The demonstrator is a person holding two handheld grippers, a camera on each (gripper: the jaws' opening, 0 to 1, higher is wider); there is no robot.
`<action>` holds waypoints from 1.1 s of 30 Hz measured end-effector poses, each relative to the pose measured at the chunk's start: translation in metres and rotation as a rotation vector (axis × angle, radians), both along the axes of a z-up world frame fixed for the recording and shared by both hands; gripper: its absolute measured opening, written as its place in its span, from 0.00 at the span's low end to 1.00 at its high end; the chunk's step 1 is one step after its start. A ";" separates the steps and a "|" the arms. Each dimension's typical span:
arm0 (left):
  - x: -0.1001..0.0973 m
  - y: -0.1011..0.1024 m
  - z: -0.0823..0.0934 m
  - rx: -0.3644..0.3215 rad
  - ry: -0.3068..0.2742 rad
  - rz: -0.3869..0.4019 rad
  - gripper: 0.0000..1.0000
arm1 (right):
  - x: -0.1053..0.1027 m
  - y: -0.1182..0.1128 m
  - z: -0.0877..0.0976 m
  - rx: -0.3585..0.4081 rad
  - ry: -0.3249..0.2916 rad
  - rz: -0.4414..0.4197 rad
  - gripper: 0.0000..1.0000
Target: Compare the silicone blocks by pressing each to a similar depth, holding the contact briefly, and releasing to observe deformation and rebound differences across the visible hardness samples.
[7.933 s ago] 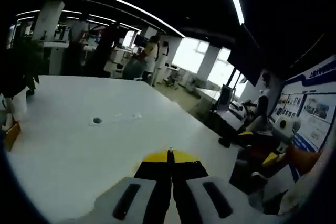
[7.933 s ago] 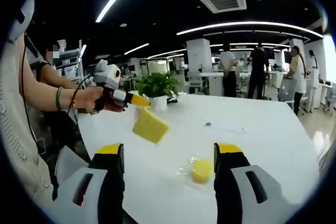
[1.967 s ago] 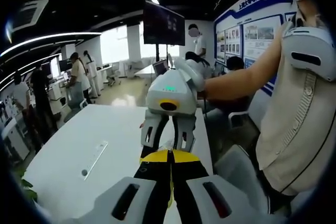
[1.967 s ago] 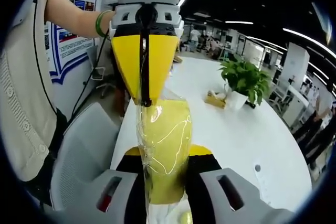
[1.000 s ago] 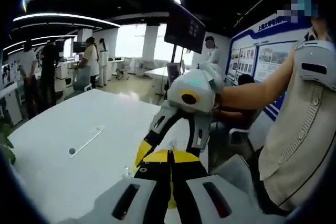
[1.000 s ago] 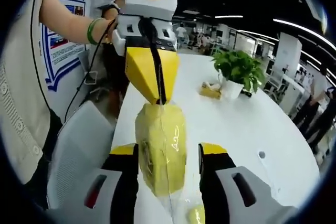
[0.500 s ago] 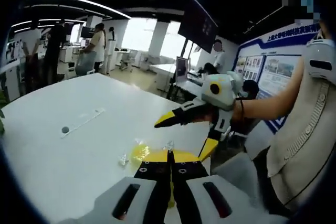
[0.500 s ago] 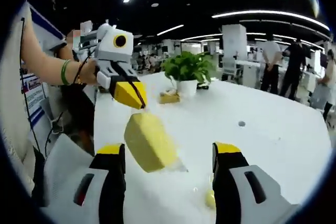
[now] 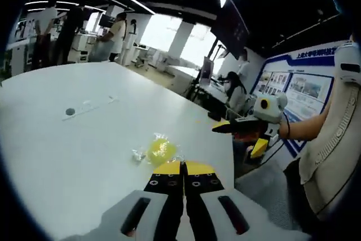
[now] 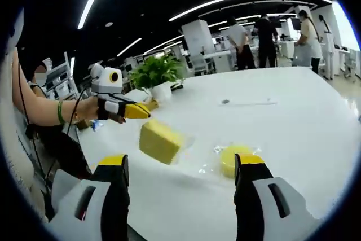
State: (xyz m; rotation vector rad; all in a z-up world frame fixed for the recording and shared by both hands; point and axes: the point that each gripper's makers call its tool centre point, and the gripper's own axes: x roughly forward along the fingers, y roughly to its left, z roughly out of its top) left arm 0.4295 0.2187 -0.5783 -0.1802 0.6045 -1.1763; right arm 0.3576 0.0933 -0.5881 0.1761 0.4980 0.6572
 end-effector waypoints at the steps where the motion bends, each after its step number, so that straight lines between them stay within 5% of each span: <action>1: 0.000 0.002 -0.003 -0.010 0.022 0.004 0.00 | -0.003 -0.004 0.001 -0.003 -0.003 -0.007 0.71; 7: 0.009 0.013 -0.027 -0.052 0.107 0.030 0.00 | -0.022 -0.027 -0.004 -0.020 0.063 -0.048 0.68; 9: 0.021 0.016 -0.022 -0.119 0.139 0.075 0.00 | -0.023 -0.030 -0.006 -0.031 0.072 -0.056 0.68; 16: 0.050 0.035 -0.031 -0.070 0.036 0.132 0.00 | -0.015 -0.030 -0.002 -0.039 0.085 -0.063 0.68; 24: 0.082 0.062 -0.068 0.011 -0.030 0.283 0.00 | 0.001 -0.022 0.026 0.021 0.056 -0.083 0.69; 31: 0.096 0.073 -0.098 0.071 -0.043 0.344 0.00 | 0.005 -0.023 0.018 -0.005 0.069 -0.082 0.68; 33: 0.097 0.076 -0.112 0.135 -0.066 0.333 0.00 | 0.004 -0.022 0.013 -0.009 0.080 -0.082 0.68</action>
